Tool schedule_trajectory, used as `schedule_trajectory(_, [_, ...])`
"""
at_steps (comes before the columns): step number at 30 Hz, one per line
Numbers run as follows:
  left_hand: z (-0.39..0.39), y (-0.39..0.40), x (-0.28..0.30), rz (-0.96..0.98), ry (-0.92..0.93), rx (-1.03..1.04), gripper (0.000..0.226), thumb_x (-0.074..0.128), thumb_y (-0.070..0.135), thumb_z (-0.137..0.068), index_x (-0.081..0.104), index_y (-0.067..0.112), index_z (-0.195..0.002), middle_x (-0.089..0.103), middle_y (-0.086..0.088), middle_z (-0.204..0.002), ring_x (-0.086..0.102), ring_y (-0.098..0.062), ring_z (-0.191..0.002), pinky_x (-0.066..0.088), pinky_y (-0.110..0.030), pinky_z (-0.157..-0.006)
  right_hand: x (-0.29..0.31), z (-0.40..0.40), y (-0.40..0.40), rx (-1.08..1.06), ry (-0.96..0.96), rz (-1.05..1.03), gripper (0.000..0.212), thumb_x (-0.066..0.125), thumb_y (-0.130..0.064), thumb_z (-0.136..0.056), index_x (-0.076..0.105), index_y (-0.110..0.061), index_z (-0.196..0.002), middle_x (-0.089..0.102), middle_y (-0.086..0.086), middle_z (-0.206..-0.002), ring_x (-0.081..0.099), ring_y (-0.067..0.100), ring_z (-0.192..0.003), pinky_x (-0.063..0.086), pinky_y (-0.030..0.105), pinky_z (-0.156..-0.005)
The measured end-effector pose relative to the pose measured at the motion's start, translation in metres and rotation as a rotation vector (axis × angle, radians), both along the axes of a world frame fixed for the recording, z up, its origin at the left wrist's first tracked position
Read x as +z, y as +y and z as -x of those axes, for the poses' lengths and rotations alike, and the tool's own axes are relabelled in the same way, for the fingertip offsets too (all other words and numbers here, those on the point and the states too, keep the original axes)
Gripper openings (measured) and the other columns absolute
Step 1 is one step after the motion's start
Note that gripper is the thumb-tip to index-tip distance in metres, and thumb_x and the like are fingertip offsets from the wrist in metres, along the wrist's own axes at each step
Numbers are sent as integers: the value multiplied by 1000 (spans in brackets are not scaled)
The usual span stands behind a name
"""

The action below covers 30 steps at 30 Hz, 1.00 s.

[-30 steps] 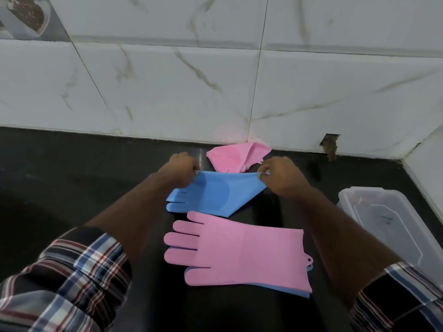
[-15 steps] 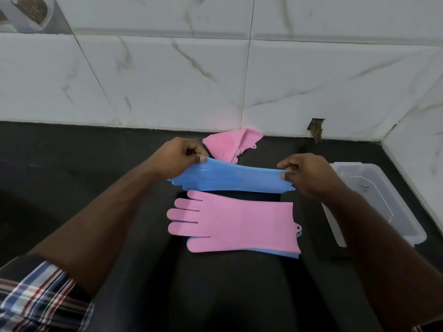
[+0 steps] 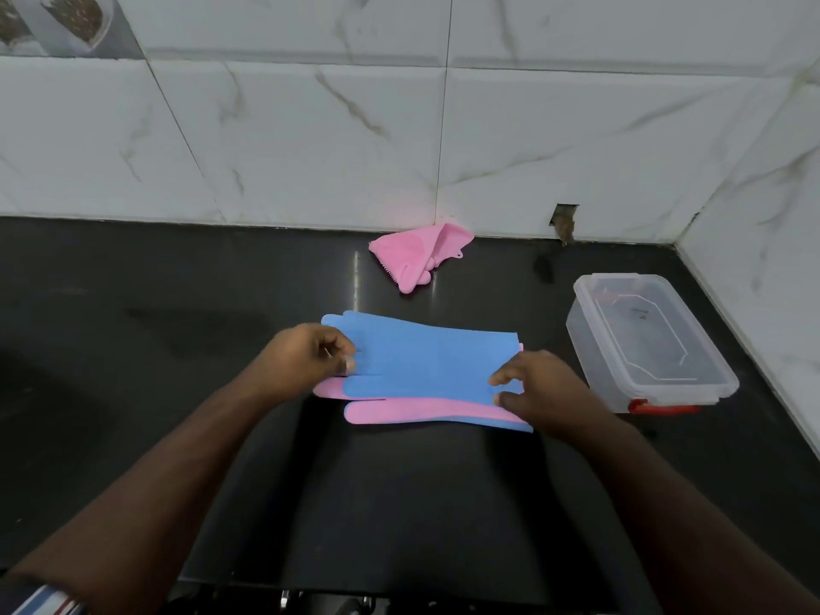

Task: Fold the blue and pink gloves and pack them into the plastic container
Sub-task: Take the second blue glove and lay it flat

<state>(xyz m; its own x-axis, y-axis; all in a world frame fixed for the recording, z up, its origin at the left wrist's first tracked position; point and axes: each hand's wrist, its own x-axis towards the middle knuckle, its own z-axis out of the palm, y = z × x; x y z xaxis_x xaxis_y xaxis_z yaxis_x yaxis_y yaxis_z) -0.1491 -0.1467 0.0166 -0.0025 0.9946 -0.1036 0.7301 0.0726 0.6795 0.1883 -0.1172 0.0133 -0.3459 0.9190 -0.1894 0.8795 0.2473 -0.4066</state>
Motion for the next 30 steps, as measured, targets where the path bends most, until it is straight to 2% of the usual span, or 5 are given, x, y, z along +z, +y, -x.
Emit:
schedule_trajectory(8, [-13, -16, -24, -57, 438, -215, 26, 73, 35, -81, 72, 33, -107, 65, 17, -110, 56, -8, -108, 49, -35, -91, -17, 2, 4, 86, -202, -13, 34, 61, -31, -93, 65, -26, -126, 60, -5, -130, 51, 16, -118, 41, 30, -100])
schedule_trajectory(14, [-17, -16, -8, -186, 265, -164, 8, 64, 29, -91, 73, 29, -90, 67, 17, -90, 61, -6, -82, 49, -28, -73, -21, -3, 2, 11, -158, -253, 27, 49, -21, -96, 70, -19, -112, 70, 2, -109, 58, 19, -96, 51, 31, -84])
schedule_trajectory(19, [-19, -25, 12, -253, 98, -124, 6, 70, 25, -88, 74, 28, -85, 70, 17, -90, 63, -7, -83, 47, -20, -69, -7, -17, -9, -21, -67, -553, 20, 60, -16, -92, 72, -13, -108, 71, 5, -108, 61, 23, -93, 53, 37, -83])
schedule_trajectory(24, [-22, -45, -3, -85, 4, -149, 3, 75, 30, -86, 73, 29, -84, 72, 19, -92, 65, -5, -82, 48, -18, -70, -16, -22, -34, 24, -145, -277, 26, 62, -26, -92, 69, -24, -117, 64, -5, -125, 54, 14, -110, 42, 26, -94])
schedule_trajectory(30, [-5, -32, -16, -198, -27, 335, 7, 65, 25, -89, 70, 23, -85, 70, 10, -83, 66, -8, -79, 51, -28, -72, -24, -12, -35, -79, 12, -140, 28, 62, -29, -93, 67, -25, -121, 63, -7, -130, 51, 14, -123, 37, 32, -106])
